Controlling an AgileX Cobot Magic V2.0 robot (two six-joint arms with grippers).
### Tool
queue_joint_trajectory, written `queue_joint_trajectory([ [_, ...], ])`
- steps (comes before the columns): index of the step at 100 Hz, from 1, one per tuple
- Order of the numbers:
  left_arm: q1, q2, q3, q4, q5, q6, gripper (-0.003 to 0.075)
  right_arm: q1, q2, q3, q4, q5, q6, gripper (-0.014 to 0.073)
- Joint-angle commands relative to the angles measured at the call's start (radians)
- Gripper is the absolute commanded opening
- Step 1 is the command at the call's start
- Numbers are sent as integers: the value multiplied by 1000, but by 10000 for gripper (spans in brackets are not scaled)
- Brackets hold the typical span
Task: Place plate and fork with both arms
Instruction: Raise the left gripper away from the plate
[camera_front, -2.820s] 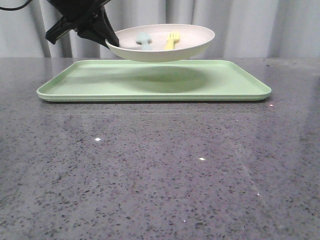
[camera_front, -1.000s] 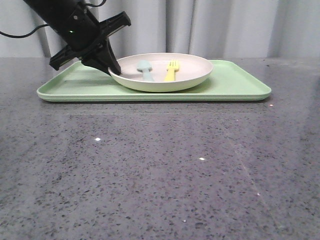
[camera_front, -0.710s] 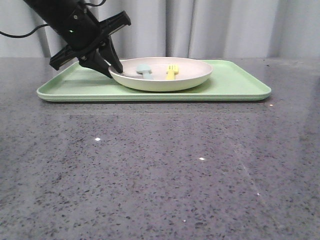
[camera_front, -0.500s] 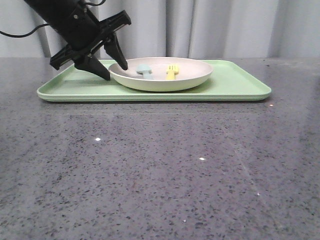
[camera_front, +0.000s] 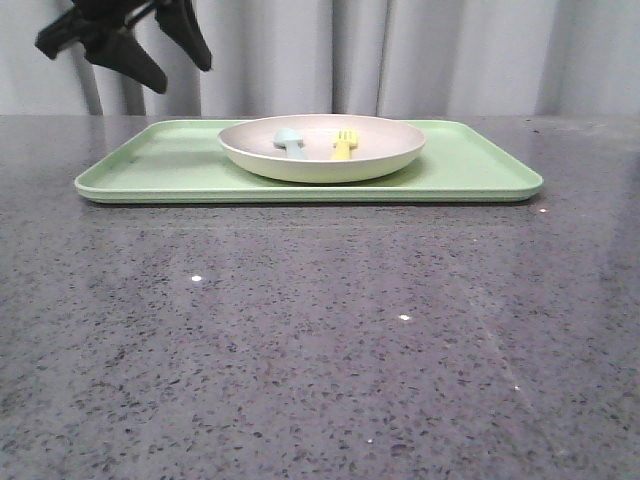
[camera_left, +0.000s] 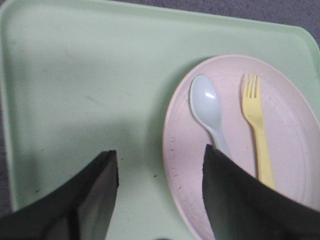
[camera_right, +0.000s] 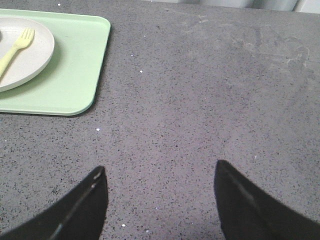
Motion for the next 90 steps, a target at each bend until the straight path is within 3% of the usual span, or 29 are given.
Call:
queue_joint_trajectory([
  [1, 15, -106, -30, 33, -18, -7, 379, -6, 15, -36, -9, -71, -6, 470],
  [39, 85, -356, 80, 280, 11, -7, 379, -6, 15, -36, -9, -70, -6, 470],
  [71, 230, -644, 426, 313, -63, -7, 378, -6, 15, -36, -9, -71, -6, 470],
  [90, 251, -836, 637, 342, -115, -7, 378, -6, 15, -36, -9, -71, -6, 470],
])
